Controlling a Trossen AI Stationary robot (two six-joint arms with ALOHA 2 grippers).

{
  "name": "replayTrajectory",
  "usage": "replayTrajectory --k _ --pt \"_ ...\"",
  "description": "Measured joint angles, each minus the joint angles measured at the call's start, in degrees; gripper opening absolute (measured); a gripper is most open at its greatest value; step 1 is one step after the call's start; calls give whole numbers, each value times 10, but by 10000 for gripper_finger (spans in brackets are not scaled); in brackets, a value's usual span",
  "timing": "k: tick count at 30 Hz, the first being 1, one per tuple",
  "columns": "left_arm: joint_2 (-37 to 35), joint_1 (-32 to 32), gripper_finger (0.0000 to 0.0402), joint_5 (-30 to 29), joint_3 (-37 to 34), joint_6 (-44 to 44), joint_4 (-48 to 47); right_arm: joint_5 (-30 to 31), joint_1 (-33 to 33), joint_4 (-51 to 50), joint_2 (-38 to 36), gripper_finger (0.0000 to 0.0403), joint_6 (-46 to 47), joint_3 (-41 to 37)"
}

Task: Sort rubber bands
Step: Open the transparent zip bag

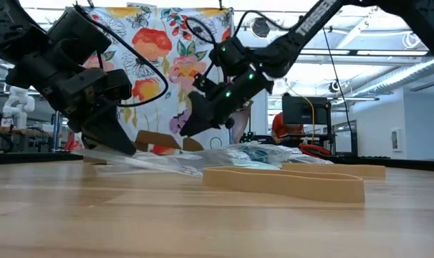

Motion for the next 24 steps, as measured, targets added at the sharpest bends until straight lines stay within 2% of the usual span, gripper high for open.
replayTrajectory --k 5,16,24 --pt "0 0 18 -1 0 0 0 -13 18 -66 -30 153 -1 1" --pt "0 0 20 -5 0 4 0 -10 49 -119 -30 153 -2 0" --pt "0 0 20 -5 0 3 0 -9 66 -178 -30 153 48 0"
